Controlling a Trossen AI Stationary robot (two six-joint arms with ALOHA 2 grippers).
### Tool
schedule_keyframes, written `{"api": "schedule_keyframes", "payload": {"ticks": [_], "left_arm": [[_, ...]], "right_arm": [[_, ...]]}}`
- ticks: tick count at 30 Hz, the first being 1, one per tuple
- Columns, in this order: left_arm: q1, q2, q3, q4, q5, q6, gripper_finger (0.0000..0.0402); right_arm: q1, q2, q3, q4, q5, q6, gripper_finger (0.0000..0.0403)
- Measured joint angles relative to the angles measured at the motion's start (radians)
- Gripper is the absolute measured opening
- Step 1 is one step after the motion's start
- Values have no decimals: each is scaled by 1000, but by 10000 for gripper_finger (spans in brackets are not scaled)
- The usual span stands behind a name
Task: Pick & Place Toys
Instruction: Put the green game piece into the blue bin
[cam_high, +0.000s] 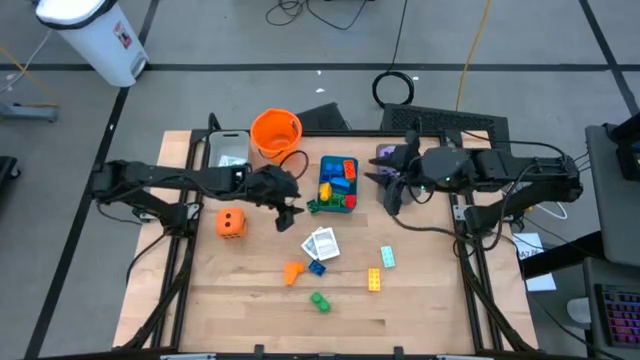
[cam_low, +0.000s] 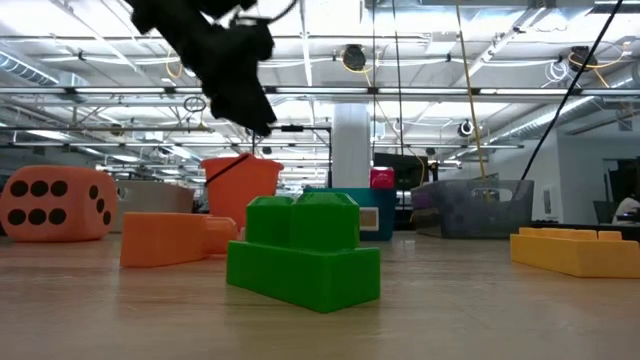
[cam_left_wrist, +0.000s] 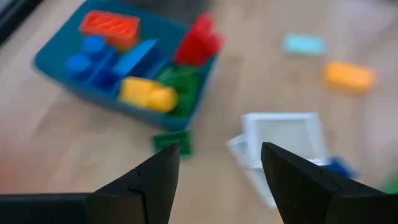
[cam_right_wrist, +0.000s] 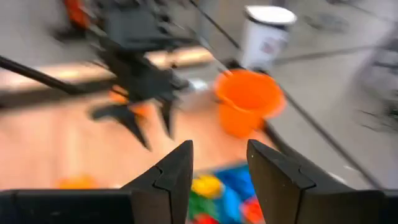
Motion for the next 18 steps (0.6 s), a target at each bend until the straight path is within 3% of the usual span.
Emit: {"api": "schedule_keyframes", "payload": {"ticks": [5, 18], "left_arm": [[41, 121, -1, 73, -32, 10, 237], [111, 364, -1, 179, -99, -19, 237]], "right_arm": [[-2, -20, -21, -130, 155, -32, 144], [-6, -211, -197, -130, 174, -18, 144]]}}
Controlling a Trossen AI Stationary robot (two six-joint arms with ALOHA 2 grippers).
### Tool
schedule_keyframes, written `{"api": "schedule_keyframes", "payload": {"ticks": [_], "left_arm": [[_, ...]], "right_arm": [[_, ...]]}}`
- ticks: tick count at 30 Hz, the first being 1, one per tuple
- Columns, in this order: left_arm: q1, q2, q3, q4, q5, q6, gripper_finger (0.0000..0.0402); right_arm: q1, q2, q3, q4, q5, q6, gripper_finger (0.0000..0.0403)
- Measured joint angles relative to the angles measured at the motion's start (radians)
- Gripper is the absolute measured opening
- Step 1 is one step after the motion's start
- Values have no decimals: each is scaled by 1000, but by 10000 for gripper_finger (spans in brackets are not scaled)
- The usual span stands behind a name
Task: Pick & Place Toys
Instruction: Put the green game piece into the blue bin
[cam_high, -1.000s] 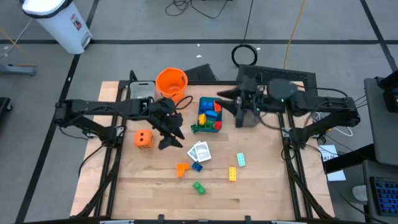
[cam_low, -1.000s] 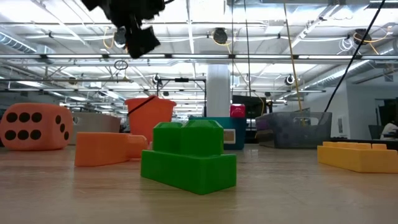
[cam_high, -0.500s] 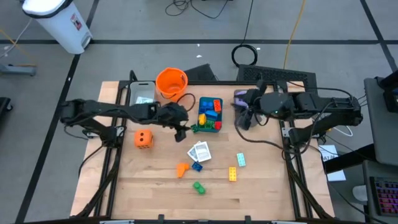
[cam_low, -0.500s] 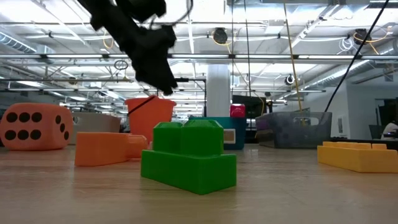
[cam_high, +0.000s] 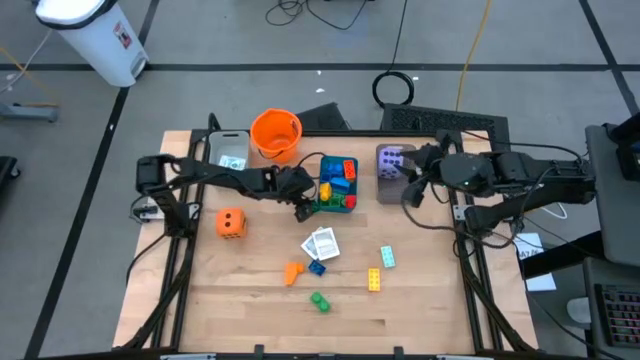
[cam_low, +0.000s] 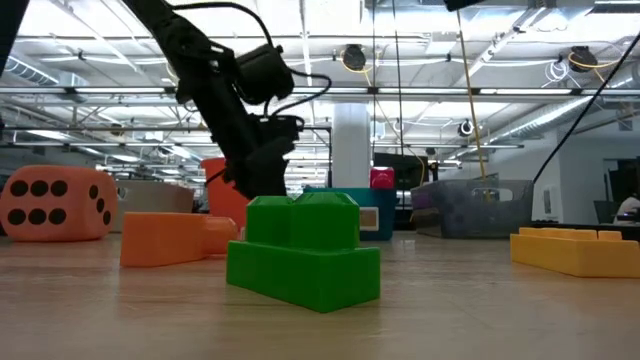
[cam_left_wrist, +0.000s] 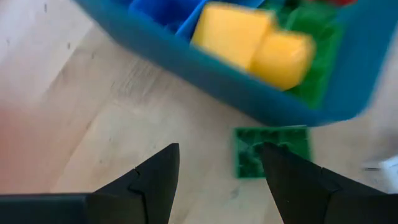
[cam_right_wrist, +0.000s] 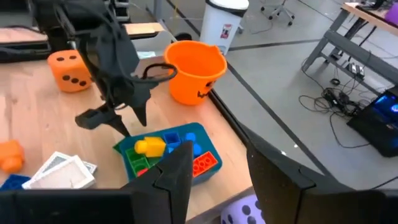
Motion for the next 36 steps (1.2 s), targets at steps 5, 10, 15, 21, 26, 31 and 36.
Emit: {"api": "schedule_keyframes", "payload": {"ticks": [5, 10, 15, 21, 26, 31, 36], "left_arm": [[11, 26, 0, 7, 1, -13, 237], [11, 31, 0, 23, 9, 33, 237], [22, 31, 0, 20, 10, 59, 237], [40, 31, 0, 6, 9, 67, 237], [48, 31, 0, 5, 10, 67, 237], [47, 31, 0, -35, 11, 71, 237], [46, 29, 2, -144, 13, 63, 237]], "right_arm": [[0, -63, -50, 0, 5, 47, 144], [0, -97, -94, 1, 30, 82, 144], [0, -99, -131, 49, 30, 86, 144], [0, -98, -171, 117, 30, 65, 144], [0, -98, -178, 141, 30, 65, 144], [0, -98, -178, 144, 30, 64, 144], [0, -99, -178, 144, 27, 57, 144]]}}
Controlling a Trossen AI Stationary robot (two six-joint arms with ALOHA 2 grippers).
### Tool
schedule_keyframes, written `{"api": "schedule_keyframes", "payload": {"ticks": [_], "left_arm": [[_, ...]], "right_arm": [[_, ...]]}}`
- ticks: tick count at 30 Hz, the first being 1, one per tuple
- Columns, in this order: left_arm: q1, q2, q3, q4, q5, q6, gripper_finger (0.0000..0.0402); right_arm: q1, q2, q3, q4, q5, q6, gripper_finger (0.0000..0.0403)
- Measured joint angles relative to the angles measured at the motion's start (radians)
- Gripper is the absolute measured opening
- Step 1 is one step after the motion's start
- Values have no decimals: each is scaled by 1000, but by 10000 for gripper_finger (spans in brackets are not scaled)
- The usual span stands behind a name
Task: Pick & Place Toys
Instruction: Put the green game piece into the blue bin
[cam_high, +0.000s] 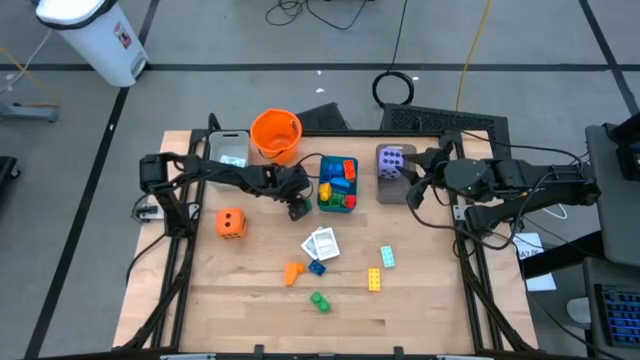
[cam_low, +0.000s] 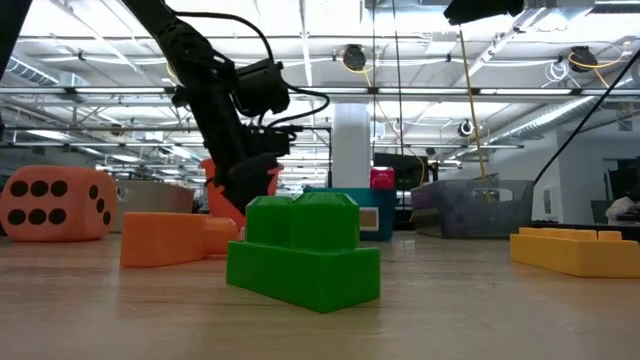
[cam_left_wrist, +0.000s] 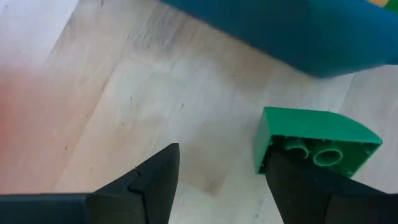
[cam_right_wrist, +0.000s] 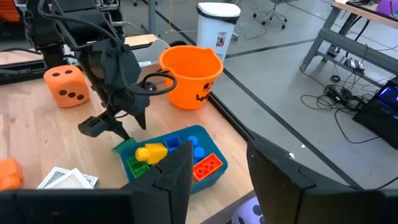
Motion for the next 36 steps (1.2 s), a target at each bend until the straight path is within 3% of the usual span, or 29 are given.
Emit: {"api": "schedule_keyframes", "payload": {"ticks": [14, 22, 32, 36], "left_arm": [[-10, -175, -3, -247, 11, -25, 237], [-5, -291, -2, -251, 63, -91, 237], [-83, -254, -2, -242, 92, -267, 237], [-125, -227, -2, -222, 55, -351, 237]], "right_arm": [[0, 0, 0, 0, -1, -19, 144], [0, 0, 0, 0, -1, -20, 144], [0, 0, 0, 4, -1, -19, 144], [0, 0, 0, 4, -2, -18, 144]]}}
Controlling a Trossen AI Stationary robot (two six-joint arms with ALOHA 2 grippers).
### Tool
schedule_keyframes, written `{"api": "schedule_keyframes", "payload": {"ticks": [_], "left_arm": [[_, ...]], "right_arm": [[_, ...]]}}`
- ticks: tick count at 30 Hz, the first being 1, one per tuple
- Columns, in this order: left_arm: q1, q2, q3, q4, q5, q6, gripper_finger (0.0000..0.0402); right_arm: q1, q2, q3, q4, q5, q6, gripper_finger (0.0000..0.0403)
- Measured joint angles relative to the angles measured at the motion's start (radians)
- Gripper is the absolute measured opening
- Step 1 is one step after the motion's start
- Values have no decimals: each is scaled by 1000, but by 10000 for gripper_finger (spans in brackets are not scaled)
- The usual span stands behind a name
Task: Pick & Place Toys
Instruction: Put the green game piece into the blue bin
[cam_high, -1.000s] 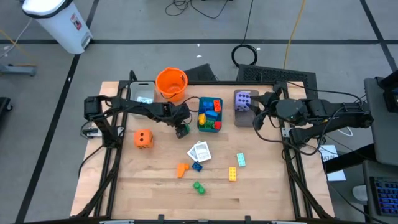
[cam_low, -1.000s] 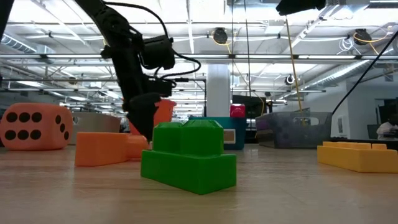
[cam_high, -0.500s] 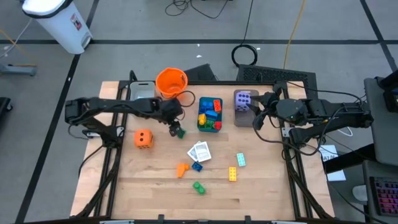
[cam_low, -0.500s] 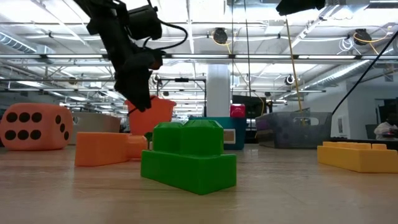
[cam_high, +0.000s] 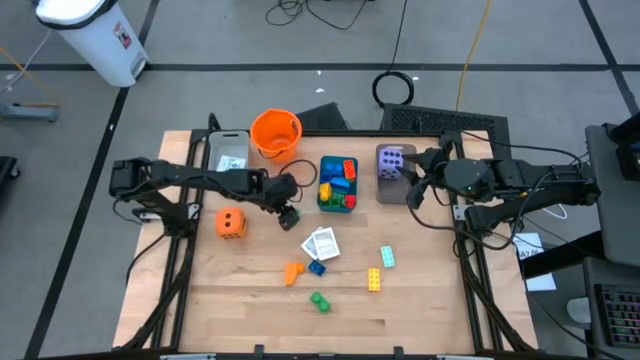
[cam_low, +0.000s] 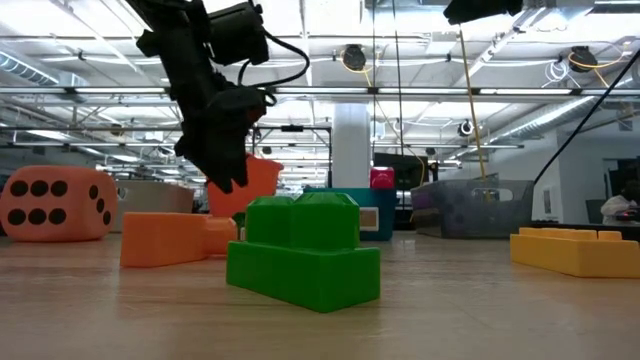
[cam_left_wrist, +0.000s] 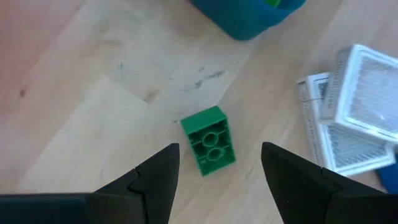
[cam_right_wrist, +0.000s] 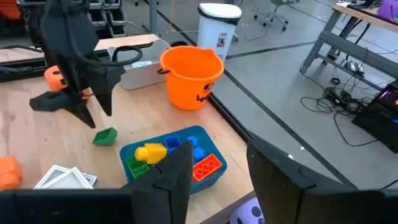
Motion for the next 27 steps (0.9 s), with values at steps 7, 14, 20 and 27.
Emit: {"api": "schedule_keyframes", "payload": {"ticks": [7, 14, 20, 27], "left_arm": [[-32, 44, 0, 6, -94, -49, 237], [-32, 100, 0, 58, -93, -99, 237], [-33, 131, 0, 73, -94, -97, 237], [-32, 168, 0, 76, -94, -101, 237]], "right_arm": [[0, 0, 0, -1, -2, 0, 144], [0, 0, 0, -1, -2, 0, 144], [0, 0, 0, -1, -2, 3, 144], [0, 0, 0, -1, -2, 3, 144]]}}
